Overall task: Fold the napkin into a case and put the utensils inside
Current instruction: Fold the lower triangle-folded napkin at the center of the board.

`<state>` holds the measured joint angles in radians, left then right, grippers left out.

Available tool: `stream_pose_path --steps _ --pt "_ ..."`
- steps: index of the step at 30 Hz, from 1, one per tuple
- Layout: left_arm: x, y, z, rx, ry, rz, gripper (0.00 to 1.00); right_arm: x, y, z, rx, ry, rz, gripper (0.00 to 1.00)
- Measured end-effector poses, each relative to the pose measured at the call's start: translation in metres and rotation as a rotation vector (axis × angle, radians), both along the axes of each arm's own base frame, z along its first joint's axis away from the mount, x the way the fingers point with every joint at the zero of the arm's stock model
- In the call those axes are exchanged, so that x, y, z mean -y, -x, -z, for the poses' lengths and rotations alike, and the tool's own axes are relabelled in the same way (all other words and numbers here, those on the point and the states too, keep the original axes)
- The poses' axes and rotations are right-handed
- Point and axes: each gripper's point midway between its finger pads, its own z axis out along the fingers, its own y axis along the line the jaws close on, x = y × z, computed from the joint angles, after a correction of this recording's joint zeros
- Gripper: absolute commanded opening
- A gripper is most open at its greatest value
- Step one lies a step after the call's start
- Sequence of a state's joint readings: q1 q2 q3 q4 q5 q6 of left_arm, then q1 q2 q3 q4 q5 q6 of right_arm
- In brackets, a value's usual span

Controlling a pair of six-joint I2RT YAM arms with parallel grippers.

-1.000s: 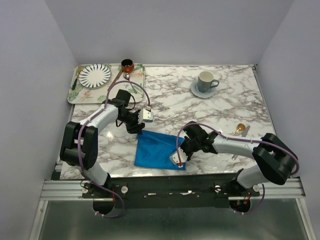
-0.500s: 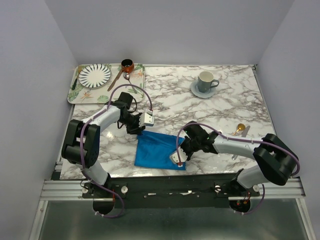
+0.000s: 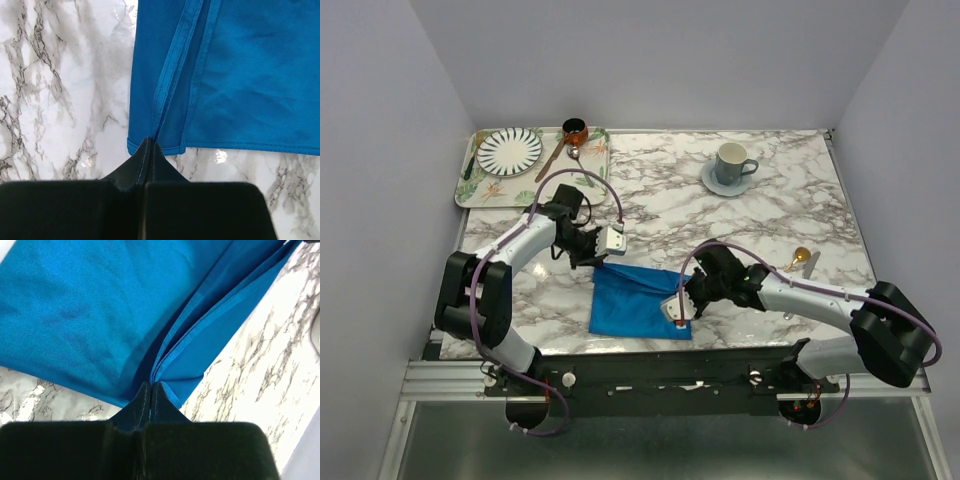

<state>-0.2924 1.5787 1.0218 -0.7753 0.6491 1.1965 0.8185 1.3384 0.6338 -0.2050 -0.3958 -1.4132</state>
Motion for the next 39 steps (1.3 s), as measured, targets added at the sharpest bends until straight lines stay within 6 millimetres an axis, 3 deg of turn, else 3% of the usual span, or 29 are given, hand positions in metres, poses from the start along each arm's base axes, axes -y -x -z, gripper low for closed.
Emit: stream_pose_path --steps 4,12,16,20,29,39 --pt "0.0 0.014 -0.003 -0.02 -0.002 -0.005 0.0 0.005 0.003 -0.002 -0.003 -0.008 0.013 0.01" --pt "0.006 0.059 0.021 -0.185 -0.05 -0.038 0.0 0.018 0.014 0.027 -0.078 0.06 0.038 0.01" --pt "0.008 0.064 0.033 -0.24 -0.094 -0.083 0.0 0.017 0.01 0.033 -0.095 0.08 0.055 0.01" --pt "0.008 0.056 0.041 -0.296 -0.13 -0.152 0.0 0.011 -0.003 0.033 -0.09 0.084 0.09 0.01" --pt "0.004 0.008 0.038 -0.281 -0.13 -0.259 0.0 0.016 -0.05 0.03 -0.046 0.081 0.2 0.01" --pt "0.004 -0.009 0.021 -0.227 -0.137 -0.255 0.0 0.021 -0.056 0.014 -0.01 0.06 0.2 0.01"
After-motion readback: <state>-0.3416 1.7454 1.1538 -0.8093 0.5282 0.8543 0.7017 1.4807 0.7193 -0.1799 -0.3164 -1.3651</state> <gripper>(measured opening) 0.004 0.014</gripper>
